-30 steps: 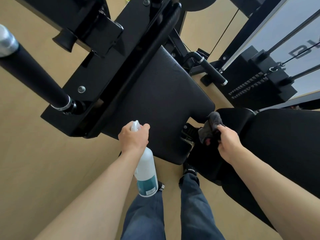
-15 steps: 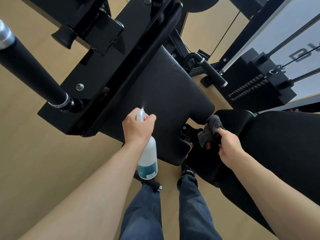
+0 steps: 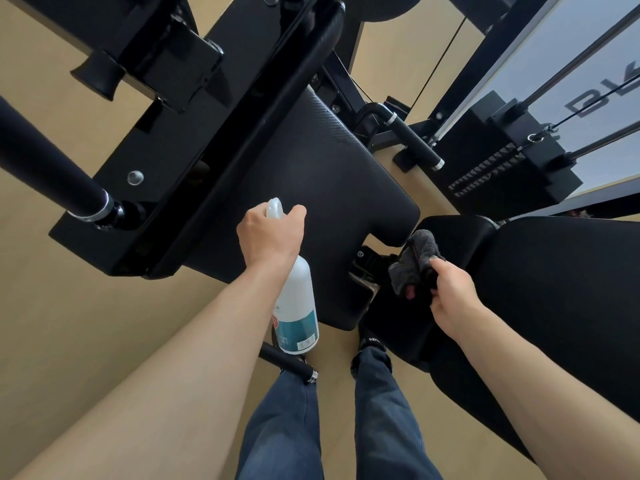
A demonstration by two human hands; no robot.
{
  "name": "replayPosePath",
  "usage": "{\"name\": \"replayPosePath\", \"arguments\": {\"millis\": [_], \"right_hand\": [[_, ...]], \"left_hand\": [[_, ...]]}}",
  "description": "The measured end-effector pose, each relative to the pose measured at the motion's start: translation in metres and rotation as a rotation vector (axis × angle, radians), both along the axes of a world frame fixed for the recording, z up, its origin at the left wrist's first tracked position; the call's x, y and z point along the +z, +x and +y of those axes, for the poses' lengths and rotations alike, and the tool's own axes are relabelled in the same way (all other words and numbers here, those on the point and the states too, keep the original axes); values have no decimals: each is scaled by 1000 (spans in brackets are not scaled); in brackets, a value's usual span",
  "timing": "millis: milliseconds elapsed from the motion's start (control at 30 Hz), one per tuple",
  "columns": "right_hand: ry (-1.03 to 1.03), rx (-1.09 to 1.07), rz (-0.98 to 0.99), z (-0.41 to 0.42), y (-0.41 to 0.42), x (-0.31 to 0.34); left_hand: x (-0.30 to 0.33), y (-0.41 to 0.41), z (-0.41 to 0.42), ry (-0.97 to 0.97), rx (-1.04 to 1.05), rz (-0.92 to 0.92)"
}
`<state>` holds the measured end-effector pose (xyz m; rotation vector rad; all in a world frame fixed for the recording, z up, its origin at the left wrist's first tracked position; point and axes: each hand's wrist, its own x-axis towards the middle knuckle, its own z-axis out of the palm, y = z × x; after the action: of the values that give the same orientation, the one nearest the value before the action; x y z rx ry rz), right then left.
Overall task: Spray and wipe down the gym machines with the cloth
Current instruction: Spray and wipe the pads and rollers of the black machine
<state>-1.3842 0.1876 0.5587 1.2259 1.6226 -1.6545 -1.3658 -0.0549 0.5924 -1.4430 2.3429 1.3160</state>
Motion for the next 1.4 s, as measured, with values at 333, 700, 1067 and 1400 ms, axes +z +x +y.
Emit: {"name": "replayPosePath", "arguments": {"millis": [333,700,1067,1400], "right_hand": [[-59,-116,-21,-36,27,5],[-139,-247,24,-74,79,-2],[-211,70,70,-96,140,-3],[-120,442,331,-119,179,-6]], "left_hand": [[-4,49,-23,2,-13,-98],[-18,113,-64,39,79,-128],[-18,190,-76,81,236,-74],[-36,248,-67,102,286,13]]}}
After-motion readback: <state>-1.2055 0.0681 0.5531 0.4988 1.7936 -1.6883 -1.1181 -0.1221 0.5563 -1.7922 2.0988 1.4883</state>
